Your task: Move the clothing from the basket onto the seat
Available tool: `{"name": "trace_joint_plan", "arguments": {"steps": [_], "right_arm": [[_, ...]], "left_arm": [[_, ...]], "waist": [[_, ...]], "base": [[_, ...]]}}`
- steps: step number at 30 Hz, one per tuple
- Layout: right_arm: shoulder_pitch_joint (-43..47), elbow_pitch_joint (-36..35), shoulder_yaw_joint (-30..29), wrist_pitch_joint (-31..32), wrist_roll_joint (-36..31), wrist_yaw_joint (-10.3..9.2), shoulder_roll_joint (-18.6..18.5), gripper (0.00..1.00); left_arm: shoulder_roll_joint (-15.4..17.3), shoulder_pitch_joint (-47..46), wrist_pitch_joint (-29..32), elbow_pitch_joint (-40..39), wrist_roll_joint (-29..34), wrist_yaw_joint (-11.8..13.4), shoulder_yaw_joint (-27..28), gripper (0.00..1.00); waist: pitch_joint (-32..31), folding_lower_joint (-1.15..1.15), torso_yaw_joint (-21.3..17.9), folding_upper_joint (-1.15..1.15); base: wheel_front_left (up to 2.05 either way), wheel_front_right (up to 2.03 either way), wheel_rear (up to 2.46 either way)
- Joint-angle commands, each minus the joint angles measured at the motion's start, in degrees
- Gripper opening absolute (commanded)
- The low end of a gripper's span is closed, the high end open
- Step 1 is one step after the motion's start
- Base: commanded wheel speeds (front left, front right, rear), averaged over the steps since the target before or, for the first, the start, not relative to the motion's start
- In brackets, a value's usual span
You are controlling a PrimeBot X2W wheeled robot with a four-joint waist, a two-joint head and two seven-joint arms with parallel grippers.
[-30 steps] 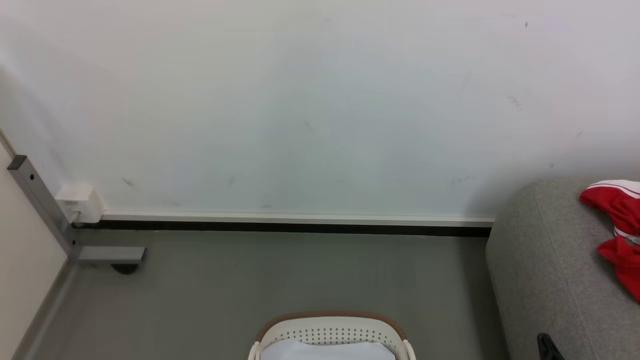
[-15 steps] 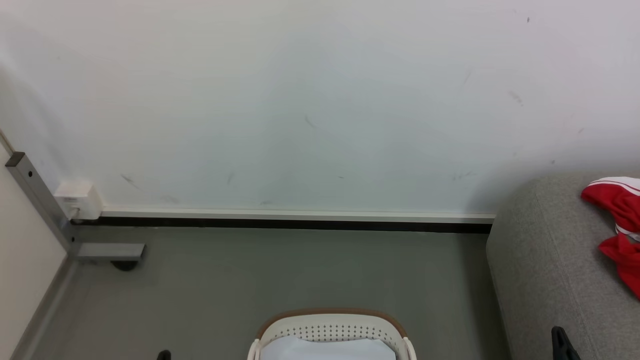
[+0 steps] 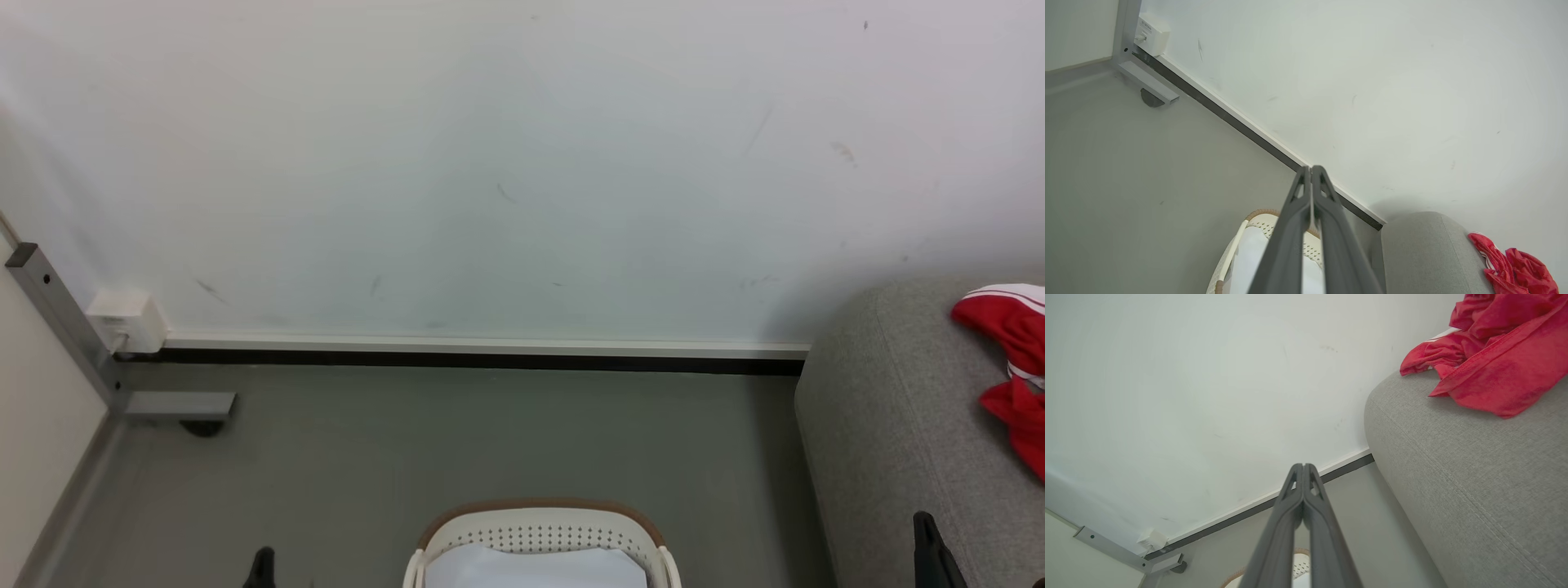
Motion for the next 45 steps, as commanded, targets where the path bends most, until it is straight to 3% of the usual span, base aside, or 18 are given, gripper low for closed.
{"name": "trace_joint_plan", "arguments": {"steps": [1,22,45], "right_arm": [[-1.5,-0.9,-0.3,0.4,2.2,-0.04,-0.6,0.0],[-4.0,-1.2,-1.1,4.6,19.2,-0.06,-0.7,0.0],[-5.9,-1.4,-1.6,8.1,32.9,-0.09,-0.8,0.0]], "left_arm": [[0.1,-1.6,0.4,-0.5,-2.1,-0.2,0.5,0.0],[-0.3,-5.1,4.7,-0.1,-17.7,-1.0,1.9,0.0],[-0.6,-7.8,8.1,0.2,-30.5,-1.6,3.0,0.0]], "waist": [[0.0,0.0,0.0,0.0],[1.0,0.0,0.0,0.0],[1.9,0.0,-0.1,0.0]], "base": [[0.0,0.0,0.0],[0.0,0.0,0.0],[0.0,0.0,0.0]]}}
